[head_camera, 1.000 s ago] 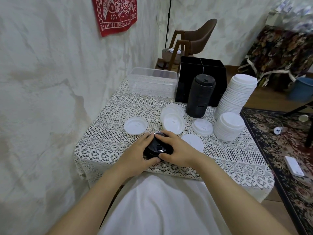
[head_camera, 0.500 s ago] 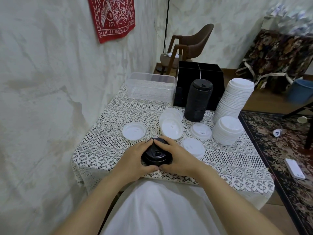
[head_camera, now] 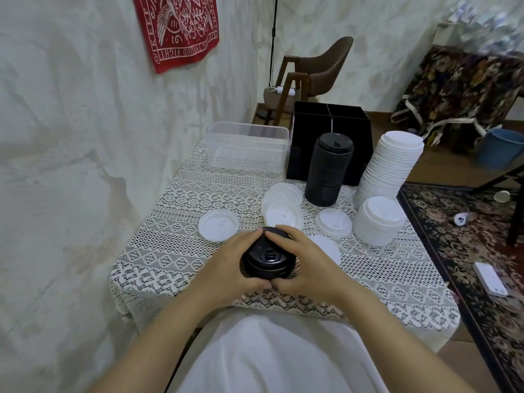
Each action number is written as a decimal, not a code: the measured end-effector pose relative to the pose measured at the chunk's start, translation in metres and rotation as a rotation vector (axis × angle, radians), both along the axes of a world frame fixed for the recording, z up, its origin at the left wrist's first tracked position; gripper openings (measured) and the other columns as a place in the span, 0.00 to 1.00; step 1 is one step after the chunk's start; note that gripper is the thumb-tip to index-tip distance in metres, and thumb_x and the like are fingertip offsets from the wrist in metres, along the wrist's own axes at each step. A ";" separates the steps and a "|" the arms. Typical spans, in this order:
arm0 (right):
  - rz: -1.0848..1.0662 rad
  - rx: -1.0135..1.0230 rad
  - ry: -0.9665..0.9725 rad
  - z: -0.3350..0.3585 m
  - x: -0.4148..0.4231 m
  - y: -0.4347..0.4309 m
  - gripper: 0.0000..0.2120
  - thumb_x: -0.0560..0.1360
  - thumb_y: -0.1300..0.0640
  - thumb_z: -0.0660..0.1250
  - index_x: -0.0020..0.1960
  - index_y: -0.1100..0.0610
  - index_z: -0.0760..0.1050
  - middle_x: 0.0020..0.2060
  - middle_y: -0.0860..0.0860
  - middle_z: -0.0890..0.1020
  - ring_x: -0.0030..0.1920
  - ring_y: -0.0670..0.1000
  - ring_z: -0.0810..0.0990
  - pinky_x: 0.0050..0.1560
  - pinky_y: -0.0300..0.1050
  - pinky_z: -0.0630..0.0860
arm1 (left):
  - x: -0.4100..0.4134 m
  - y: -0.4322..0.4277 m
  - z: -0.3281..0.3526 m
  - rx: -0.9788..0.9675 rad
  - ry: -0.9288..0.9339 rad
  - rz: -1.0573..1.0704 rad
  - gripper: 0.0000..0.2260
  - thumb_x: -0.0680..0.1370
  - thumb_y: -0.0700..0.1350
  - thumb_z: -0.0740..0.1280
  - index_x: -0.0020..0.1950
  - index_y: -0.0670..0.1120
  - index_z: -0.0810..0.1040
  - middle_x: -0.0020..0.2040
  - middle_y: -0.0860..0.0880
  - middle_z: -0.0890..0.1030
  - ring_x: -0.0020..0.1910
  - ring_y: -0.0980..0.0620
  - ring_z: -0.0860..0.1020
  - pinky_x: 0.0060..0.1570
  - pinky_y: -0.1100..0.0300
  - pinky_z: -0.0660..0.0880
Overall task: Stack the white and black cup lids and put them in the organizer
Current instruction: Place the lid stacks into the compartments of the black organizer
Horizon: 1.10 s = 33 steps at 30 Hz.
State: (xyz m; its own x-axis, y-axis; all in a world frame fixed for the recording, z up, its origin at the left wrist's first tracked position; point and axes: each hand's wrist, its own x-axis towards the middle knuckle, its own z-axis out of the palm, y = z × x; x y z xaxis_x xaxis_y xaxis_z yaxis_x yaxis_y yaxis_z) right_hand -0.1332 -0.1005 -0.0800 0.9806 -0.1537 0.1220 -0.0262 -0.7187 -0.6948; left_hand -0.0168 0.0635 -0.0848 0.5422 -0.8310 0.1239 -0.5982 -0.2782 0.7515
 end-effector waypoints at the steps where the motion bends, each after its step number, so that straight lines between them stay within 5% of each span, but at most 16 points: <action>1: -0.010 0.002 0.011 0.002 -0.002 -0.003 0.41 0.67 0.57 0.76 0.76 0.47 0.63 0.72 0.45 0.63 0.72 0.43 0.63 0.72 0.38 0.62 | 0.000 -0.003 0.000 -0.014 -0.005 0.000 0.42 0.65 0.49 0.80 0.73 0.58 0.61 0.63 0.66 0.66 0.64 0.71 0.65 0.66 0.68 0.64; 4: -0.010 0.063 0.056 0.008 -0.011 -0.012 0.39 0.69 0.52 0.77 0.74 0.39 0.61 0.75 0.41 0.58 0.74 0.40 0.57 0.74 0.40 0.59 | -0.002 -0.010 0.000 -0.033 -0.036 0.006 0.41 0.67 0.51 0.79 0.75 0.56 0.61 0.67 0.60 0.68 0.66 0.65 0.66 0.66 0.71 0.63; 7: -0.160 0.226 0.002 0.016 -0.015 -0.026 0.30 0.74 0.42 0.67 0.73 0.37 0.60 0.76 0.39 0.56 0.75 0.38 0.53 0.73 0.41 0.55 | 0.000 -0.014 0.000 -0.030 -0.033 0.031 0.42 0.66 0.51 0.79 0.75 0.54 0.61 0.66 0.61 0.66 0.65 0.66 0.64 0.59 0.80 0.57; 11: -0.473 -0.071 0.089 0.000 0.000 -0.060 0.28 0.80 0.43 0.59 0.78 0.45 0.56 0.79 0.50 0.51 0.78 0.50 0.50 0.75 0.52 0.51 | 0.006 -0.019 0.008 -0.049 -0.043 0.073 0.43 0.66 0.51 0.79 0.76 0.54 0.61 0.64 0.63 0.65 0.64 0.65 0.64 0.63 0.75 0.57; 17: -0.517 -0.320 0.361 -0.021 0.017 -0.067 0.31 0.80 0.36 0.51 0.79 0.44 0.49 0.79 0.55 0.44 0.79 0.56 0.40 0.75 0.60 0.39 | 0.008 -0.034 0.023 -0.060 -0.068 0.070 0.42 0.68 0.50 0.78 0.76 0.54 0.60 0.64 0.62 0.64 0.64 0.65 0.63 0.66 0.69 0.59; 26: -0.421 -0.283 0.232 -0.031 0.020 -0.064 0.27 0.78 0.37 0.56 0.73 0.47 0.68 0.78 0.55 0.58 0.77 0.56 0.53 0.75 0.58 0.55 | 0.011 -0.067 0.039 -0.087 -0.108 0.034 0.43 0.67 0.50 0.79 0.76 0.50 0.61 0.66 0.56 0.68 0.64 0.61 0.65 0.67 0.64 0.62; 30: -0.373 -0.161 0.043 -0.029 0.026 -0.046 0.24 0.72 0.38 0.57 0.64 0.48 0.72 0.59 0.50 0.76 0.62 0.54 0.72 0.61 0.56 0.72 | 0.010 -0.086 0.042 -0.095 -0.119 0.010 0.43 0.67 0.50 0.79 0.77 0.49 0.61 0.70 0.51 0.68 0.68 0.57 0.65 0.67 0.65 0.60; 33: -0.340 -0.157 0.045 -0.028 0.029 -0.032 0.23 0.71 0.42 0.55 0.57 0.54 0.73 0.43 0.48 0.77 0.50 0.54 0.76 0.55 0.52 0.75 | 0.010 -0.100 0.044 -0.084 -0.124 -0.015 0.43 0.67 0.50 0.79 0.77 0.48 0.61 0.71 0.50 0.68 0.69 0.56 0.65 0.66 0.68 0.58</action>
State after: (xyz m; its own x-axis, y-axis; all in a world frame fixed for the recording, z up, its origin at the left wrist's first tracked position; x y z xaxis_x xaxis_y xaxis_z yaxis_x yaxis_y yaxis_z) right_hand -0.1040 -0.1323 -0.1082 0.8817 -0.4541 0.1282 -0.3092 -0.7613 -0.5699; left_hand -0.0068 -0.0368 -0.0409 0.5063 -0.8227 0.2585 -0.6916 -0.2083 0.6916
